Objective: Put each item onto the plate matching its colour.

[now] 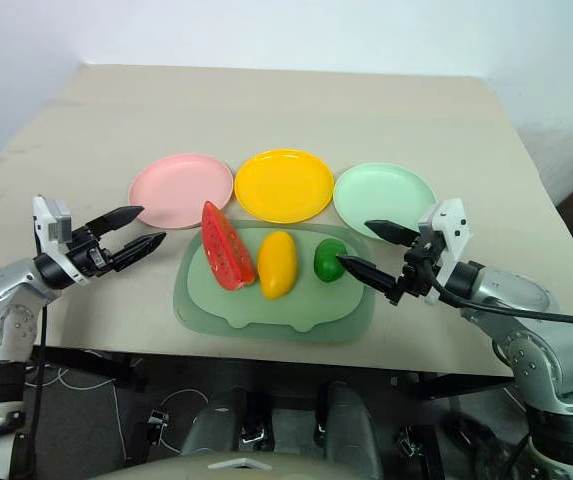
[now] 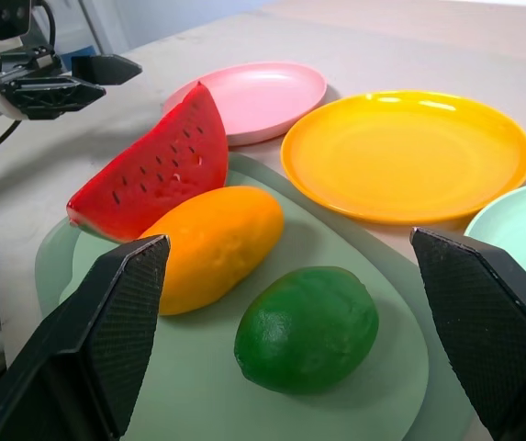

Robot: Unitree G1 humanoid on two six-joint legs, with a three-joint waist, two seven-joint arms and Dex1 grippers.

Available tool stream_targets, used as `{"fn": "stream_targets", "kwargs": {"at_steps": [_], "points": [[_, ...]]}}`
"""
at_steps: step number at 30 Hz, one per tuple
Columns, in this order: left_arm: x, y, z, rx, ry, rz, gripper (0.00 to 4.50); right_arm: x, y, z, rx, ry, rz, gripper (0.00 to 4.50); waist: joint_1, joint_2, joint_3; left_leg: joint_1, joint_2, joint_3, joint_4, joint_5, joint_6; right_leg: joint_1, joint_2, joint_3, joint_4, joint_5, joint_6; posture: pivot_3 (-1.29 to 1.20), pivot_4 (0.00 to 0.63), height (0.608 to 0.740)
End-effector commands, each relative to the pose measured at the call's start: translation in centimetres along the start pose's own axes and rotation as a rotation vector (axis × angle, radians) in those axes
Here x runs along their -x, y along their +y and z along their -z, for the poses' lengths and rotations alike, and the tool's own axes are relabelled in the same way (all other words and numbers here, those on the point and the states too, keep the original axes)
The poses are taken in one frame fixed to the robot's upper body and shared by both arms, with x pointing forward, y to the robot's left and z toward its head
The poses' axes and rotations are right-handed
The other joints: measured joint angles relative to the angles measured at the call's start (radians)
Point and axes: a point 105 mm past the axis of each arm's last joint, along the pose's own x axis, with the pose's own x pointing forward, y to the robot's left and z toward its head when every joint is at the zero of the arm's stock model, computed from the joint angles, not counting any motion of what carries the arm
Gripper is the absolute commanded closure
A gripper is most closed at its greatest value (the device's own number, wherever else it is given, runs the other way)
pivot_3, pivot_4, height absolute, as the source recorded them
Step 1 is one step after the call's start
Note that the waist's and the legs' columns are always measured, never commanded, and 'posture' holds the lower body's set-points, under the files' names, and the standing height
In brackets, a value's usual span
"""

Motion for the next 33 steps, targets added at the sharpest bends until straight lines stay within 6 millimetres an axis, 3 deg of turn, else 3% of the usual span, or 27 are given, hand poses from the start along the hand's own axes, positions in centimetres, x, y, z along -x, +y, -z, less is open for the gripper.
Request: {"fn": "stream_targets", "kwargs": {"at_steps": [1, 17, 24, 33], "points": [[-0.3, 0.0, -1.2, -0.039, -0.023, 0.001, 0.08, 0.0, 0.1, -0.4, 0.027, -0.027, -0.011, 0.0, 0.001, 0.0, 0.0, 0.0, 0.0, 0.0, 0.0, 0.0, 0.0, 0.0, 0.0, 0.0, 0.0, 0.0, 0.0, 0.0, 0.15, 0.696], [-1.3, -1.1, -1.3, -0.037, -0.038, 0.039, 0.08, 0.0, -0.4, 0.7, -0.026, 0.037, 0.035, 0.0, 0.0, 0.0, 0.0, 0.0, 0.0, 0.0, 0.0, 0.0, 0.0, 0.0, 0.0, 0.0, 0.0, 0.0, 0.0, 0.0, 0.15, 0.696], [-1.5, -1.5, -1.2, -0.027, -0.046, 0.048, 0.08, -1.2, -1.0, 1.6, -0.068, 0.112, 0.099, 0.0, -0.002, 0.0, 0.0, 0.0, 0.0, 0.0, 0.0, 0.0, 0.0, 0.0, 0.0, 0.0, 0.0, 0.001, -0.001, 0.0, 0.15, 0.696], [-1.6, -1.4, -1.0, -0.023, -0.042, 0.046, 0.08, -4.9, -0.5, 3.6, -0.158, 0.222, 0.13, 0.0, 0.0, 0.0, 0.0, -0.001, 0.0, 0.0, 0.0, 0.0, 0.0, -0.001, 0.0, 0.0, 0.0, 0.001, -0.001, 0.0, 0.15, 0.696]]}}
